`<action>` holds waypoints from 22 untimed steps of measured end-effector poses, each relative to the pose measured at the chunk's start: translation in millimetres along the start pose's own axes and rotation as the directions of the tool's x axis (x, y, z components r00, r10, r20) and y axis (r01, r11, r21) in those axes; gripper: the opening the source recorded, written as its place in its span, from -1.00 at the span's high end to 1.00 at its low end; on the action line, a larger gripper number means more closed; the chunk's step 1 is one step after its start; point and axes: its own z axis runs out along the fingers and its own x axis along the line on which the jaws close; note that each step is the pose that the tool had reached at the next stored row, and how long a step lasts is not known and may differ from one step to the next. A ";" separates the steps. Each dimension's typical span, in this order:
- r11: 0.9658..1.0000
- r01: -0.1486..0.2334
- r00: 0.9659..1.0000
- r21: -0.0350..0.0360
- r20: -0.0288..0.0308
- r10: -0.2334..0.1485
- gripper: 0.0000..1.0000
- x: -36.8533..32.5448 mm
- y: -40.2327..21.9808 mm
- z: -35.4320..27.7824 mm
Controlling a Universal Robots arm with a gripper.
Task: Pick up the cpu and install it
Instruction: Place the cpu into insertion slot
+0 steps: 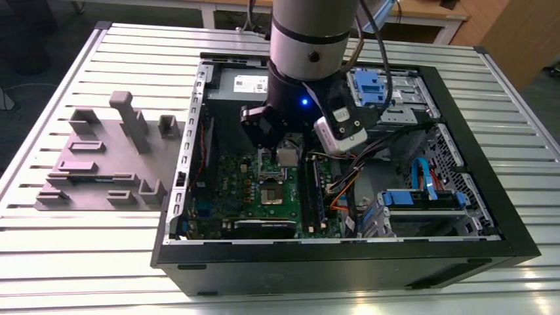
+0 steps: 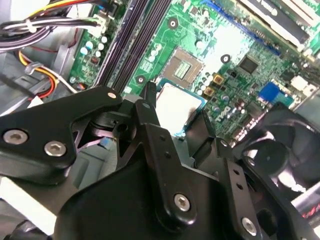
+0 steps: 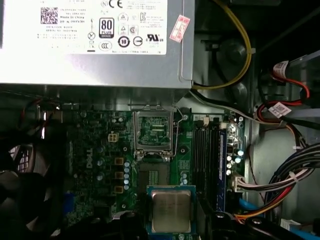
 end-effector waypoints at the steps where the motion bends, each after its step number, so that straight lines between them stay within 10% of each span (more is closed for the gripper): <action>1: 1.000 0.000 1.000 0.000 0.000 0.000 0.06 0.2 -0.3 1.8; 22: 1.000 0.000 1.000 0.000 -0.004 0.000 0.06 7.8 -4.0 36.5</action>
